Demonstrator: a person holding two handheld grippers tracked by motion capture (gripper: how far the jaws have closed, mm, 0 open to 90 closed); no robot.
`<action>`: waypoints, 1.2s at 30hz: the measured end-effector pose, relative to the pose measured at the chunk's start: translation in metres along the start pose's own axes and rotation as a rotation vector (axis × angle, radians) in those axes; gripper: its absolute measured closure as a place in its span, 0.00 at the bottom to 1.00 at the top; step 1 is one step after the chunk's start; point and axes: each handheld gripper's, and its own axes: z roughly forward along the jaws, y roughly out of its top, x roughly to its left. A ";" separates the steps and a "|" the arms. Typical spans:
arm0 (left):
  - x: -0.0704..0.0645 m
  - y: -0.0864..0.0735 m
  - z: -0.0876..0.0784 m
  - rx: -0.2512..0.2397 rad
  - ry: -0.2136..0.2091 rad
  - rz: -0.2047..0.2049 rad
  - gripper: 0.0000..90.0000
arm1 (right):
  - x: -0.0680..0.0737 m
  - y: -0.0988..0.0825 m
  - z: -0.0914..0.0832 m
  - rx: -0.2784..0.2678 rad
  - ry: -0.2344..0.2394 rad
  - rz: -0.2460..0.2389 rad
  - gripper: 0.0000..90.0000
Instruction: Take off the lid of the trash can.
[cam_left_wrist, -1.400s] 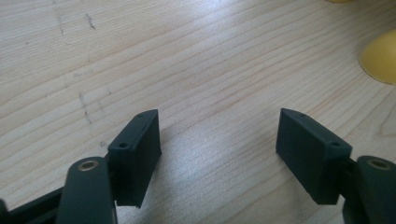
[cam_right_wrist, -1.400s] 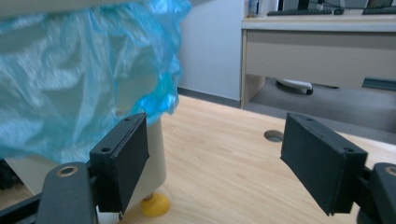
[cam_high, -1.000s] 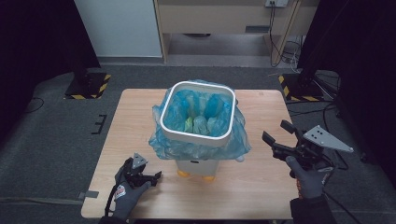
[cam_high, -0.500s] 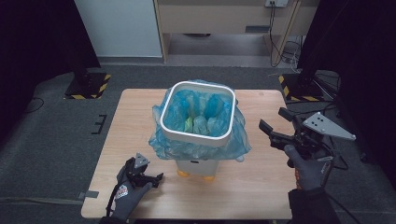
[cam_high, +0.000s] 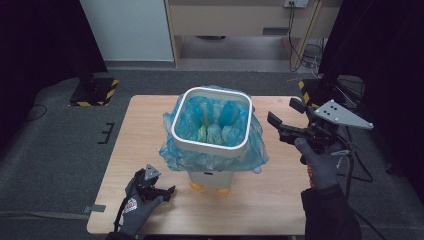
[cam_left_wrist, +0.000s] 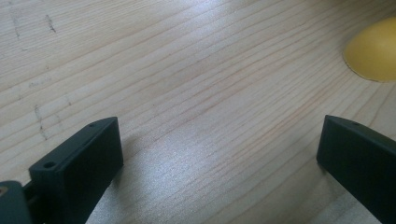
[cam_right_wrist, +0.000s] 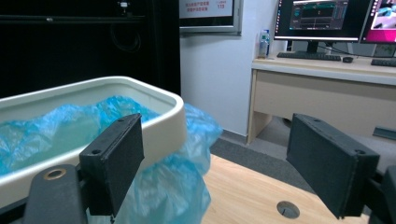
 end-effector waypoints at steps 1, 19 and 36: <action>0.000 0.000 0.000 0.000 0.000 0.000 0.00 | 0.001 0.002 0.002 -0.001 0.003 -0.004 0.21; 0.000 0.000 0.000 0.001 0.001 0.000 0.00 | 0.009 0.022 0.034 0.014 0.025 -0.034 0.21; 0.000 0.000 0.000 -0.004 0.000 -0.004 0.00 | 0.020 0.029 0.062 0.036 0.046 -0.052 0.20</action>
